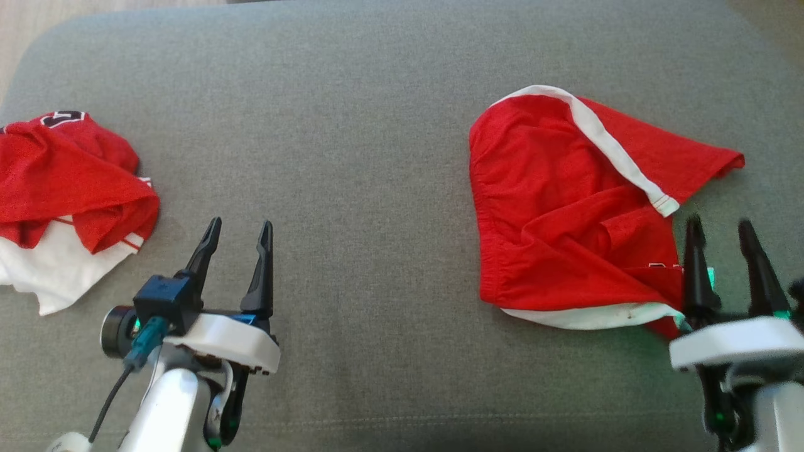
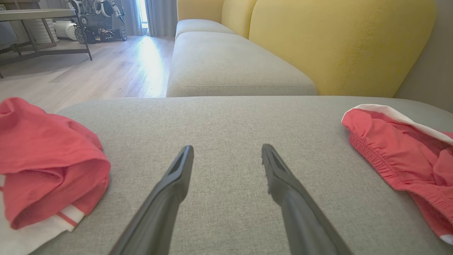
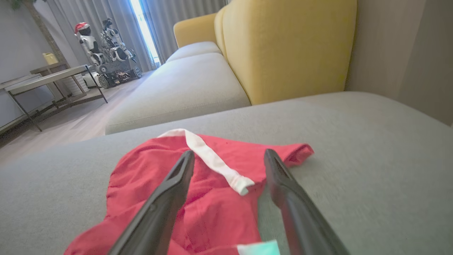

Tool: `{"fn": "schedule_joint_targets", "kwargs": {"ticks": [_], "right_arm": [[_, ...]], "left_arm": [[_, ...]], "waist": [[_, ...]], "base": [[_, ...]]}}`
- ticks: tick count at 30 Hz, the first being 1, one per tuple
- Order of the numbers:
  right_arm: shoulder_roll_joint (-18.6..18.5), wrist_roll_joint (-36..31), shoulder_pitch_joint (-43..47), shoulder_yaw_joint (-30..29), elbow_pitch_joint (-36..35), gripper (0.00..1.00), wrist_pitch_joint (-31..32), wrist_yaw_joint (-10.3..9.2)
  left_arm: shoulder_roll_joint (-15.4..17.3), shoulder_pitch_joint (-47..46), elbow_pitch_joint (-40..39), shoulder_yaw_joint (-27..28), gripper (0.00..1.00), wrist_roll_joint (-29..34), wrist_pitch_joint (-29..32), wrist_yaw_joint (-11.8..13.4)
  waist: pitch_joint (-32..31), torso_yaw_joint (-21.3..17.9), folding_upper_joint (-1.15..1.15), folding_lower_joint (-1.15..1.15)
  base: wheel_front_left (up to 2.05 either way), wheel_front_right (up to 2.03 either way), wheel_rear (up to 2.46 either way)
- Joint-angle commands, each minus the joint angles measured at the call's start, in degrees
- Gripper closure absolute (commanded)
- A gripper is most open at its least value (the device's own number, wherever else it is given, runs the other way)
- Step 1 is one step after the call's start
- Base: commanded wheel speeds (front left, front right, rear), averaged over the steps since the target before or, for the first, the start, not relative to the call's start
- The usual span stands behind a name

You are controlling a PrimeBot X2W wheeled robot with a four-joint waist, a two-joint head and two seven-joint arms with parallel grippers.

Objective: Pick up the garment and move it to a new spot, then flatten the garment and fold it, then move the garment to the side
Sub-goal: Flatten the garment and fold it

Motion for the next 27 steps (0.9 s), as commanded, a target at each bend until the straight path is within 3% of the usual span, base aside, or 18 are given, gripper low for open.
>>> {"fn": "schedule_joint_targets", "kwargs": {"ticks": [1, 9, 27], "right_arm": [[-0.4, -1.6, -2.6, 2.1, -2.6, 0.00, -0.9, 0.21], [-0.4, -6.0, -4.1, 6.0, -2.6, 0.00, 0.3, 0.21], [-0.4, -6.3, -3.0, 8.5, -1.6, 0.00, 1.0, 0.21]], "left_arm": [[1.2, -1.1, -1.6, 2.6, 0.00, 0.4, -0.7, 0.1], [1.5, 1.1, -1.5, 2.3, 0.00, 0.1, -0.6, 0.6], [2.0, 3.2, -3.0, 1.2, 0.00, -0.6, 0.7, 1.2]], "waist": [[-0.5, 0.1, 0.00, 0.00], [-3.7, 0.4, 0.00, 0.00], [-5.3, 0.5, 0.00, 0.00]], "base": [[0.00, 0.00, 0.00], [0.00, 0.00, 0.00], [0.00, 0.00, 0.00]]}}
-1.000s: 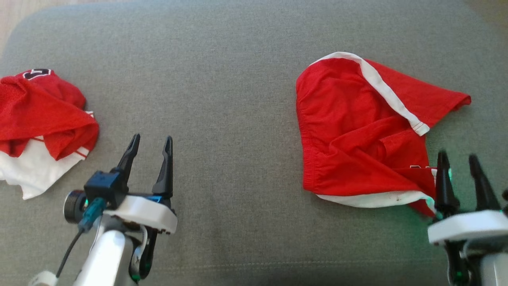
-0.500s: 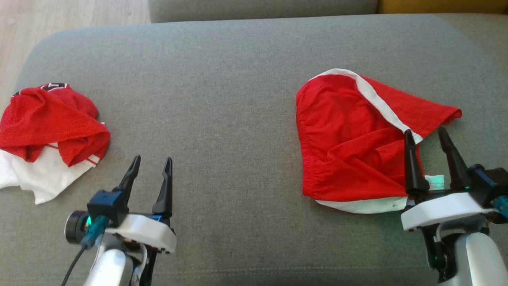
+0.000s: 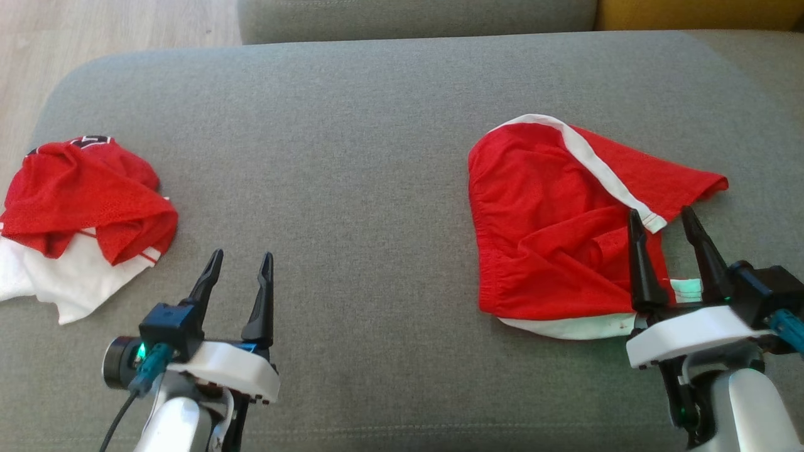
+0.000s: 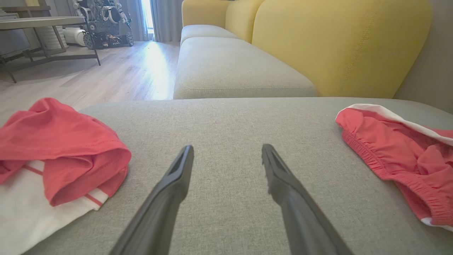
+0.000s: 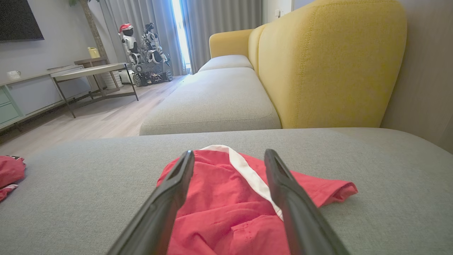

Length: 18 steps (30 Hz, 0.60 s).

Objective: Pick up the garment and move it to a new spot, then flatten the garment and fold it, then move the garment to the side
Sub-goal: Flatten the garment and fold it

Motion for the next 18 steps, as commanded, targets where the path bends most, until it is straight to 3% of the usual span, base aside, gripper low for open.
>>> {"fn": "schedule_joint_targets", "kwargs": {"ticks": [1, 7, 18], "right_arm": [[-0.4, 0.0, -0.4, 1.3, -1.8, 0.00, 0.1, 0.21], [-0.4, 0.3, -0.6, 1.3, -1.8, 0.00, 0.2, 0.21], [-0.4, 0.6, -3.3, 2.0, -2.6, 0.00, 0.1, 0.21]], "left_arm": [[1.2, -1.3, -2.0, 1.7, 0.00, -0.4, 0.0, 0.2], [1.0, -1.8, -2.6, 0.6, 0.00, -0.6, 0.4, -0.4], [-3.9, -8.5, -0.1, -12.4, 0.00, -1.8, 8.0, -9.1]], "waist": [[0.0, 0.0, 0.00, 0.00], [0.5, 0.2, 0.00, 0.00], [5.1, -2.0, 0.00, 0.00]], "base": [[0.00, 0.00, 0.00], [0.00, 0.00, 0.00], [0.00, 0.00, 0.00]]}}
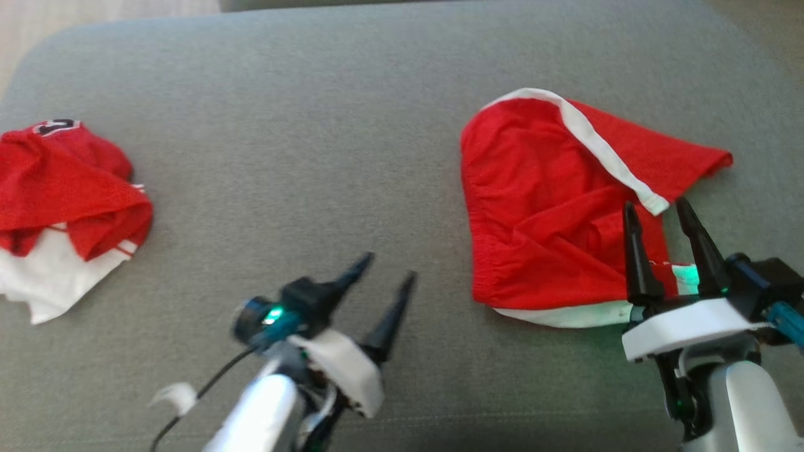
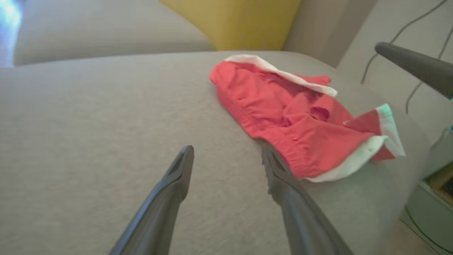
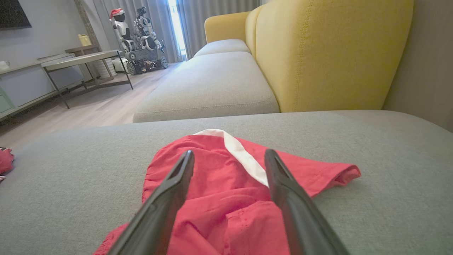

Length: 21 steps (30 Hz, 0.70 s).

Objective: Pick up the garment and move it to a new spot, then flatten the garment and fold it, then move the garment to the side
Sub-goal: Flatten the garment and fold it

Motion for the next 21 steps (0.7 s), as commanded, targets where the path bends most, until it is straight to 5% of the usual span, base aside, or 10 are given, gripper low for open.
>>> {"fn": "schedule_joint_targets", "kwargs": {"ticks": [1, 21], "right_arm": [[-0.4, 0.5, -3.0, 1.7, -2.3, 0.00, -0.3, 0.21], [-0.4, 2.3, -5.8, 3.2, -0.7, 0.00, -2.1, 0.21]], "left_arm": [[-0.6, -3.2, -0.7, -0.4, 0.00, -0.8, 1.0, -0.9], [-1.1, -10.9, 6.0, -10.4, 0.00, -13.0, 6.6, -2.7]], "waist": [[1.5, -1.6, 0.00, 0.00], [6.5, -9.6, 0.00, 0.00]], "base": [[0.00, 0.00, 0.00], [0.00, 0.00, 0.00]]}}
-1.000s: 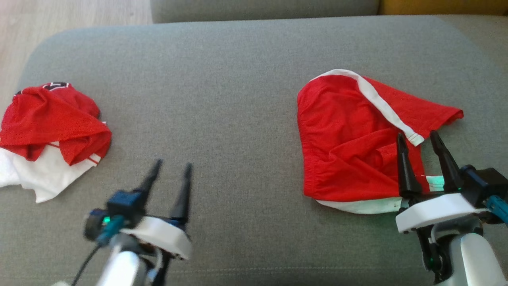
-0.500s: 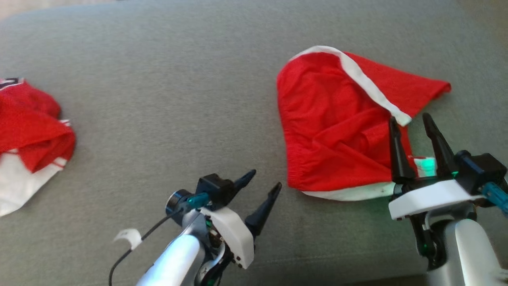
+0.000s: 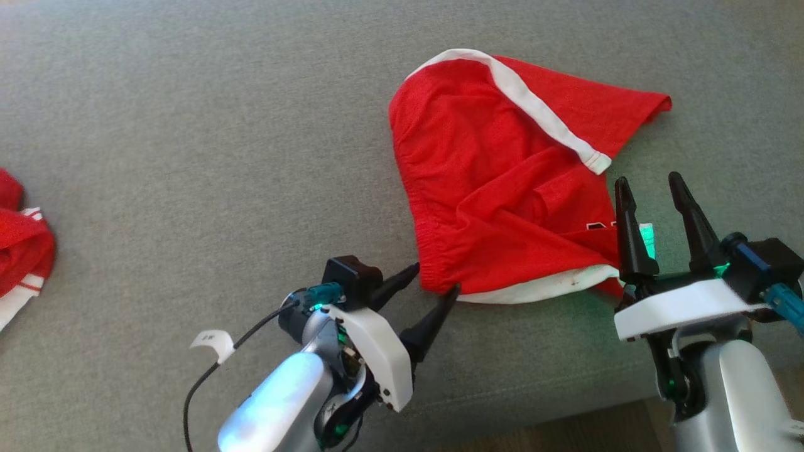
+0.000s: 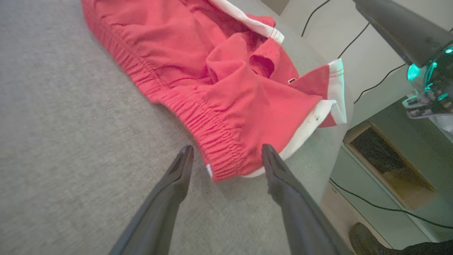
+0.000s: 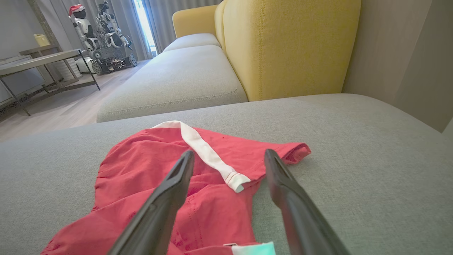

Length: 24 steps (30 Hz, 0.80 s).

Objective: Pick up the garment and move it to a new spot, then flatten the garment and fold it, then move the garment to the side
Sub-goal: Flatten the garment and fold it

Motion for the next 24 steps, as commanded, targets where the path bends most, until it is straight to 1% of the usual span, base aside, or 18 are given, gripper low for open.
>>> {"fn": "schedule_joint_targets", "kwargs": {"ticks": [1, 2, 3, 4, 8, 11, 17, 24], "right_arm": [[-0.3, 0.3, -1.9, 1.3, -1.8, 0.00, -0.7, 0.21], [-0.3, 0.3, -1.9, 1.2, -1.8, 0.00, -0.7, 0.21], [-0.3, 0.4, -1.9, 1.1, -1.7, 0.00, -0.8, 0.21], [-0.3, 0.5, -1.9, 1.1, -1.7, 0.00, -0.9, 0.21], [-0.3, 0.9, -1.9, 0.8, -1.5, 0.00, -1.1, 0.21], [-0.3, 0.9, -1.8, 0.6, -1.4, 0.00, -1.1, 0.21], [-0.3, 1.3, -1.8, 0.5, -1.2, 0.00, -0.9, 0.21], [-0.3, 1.7, -1.6, -0.2, -1.3, 0.00, -0.6, 0.21]], "left_arm": [[0.5, -2.2, -1.7, 0.7, 0.00, -0.7, -0.2, -0.4], [0.8, -2.7, -1.8, 0.4, 0.07, -1.1, -0.6, -0.4], [1.1, -3.1, -2.0, 0.2, 0.52, -1.3, -1.3, -0.4], [1.4, -3.4, -2.2, -0.1, 1.00, -1.6, -2.0, -0.4], [2.6, -4.8, -2.4, 1.2, 1.00, -2.5, -5.4, -0.3], [3.3, -6.0, -2.2, 3.3, 1.00, -2.7, -7.3, 0.6], [5.2, -8.0, -1.0, 8.2, 1.00, -3.6, -9.2, 4.1], [9.1, -8.1, 0.5, 14.4, 1.00, -5.2, -10.7, 8.7]], "waist": [[0.1, -0.3, 0.00, 0.00], [0.2, -0.4, 0.00, 0.00], [0.3, -0.5, 0.00, 0.00], [0.4, -0.6, 0.00, 0.00], [0.4, -0.6, 0.00, 0.00], [0.3, -0.4, 0.00, 0.00], [-0.3, 0.0, 0.00, 0.00], [-0.4, 1.2, 0.00, 0.00]], "base": [[0.00, 0.00, 0.00], [0.00, 0.00, 0.00], [0.00, 0.00, 0.00], [0.00, 0.00, 0.00], [0.00, 0.00, 0.00], [0.00, 0.00, 0.00], [0.00, 0.00, 0.00], [0.00, 0.00, 0.00]]}}
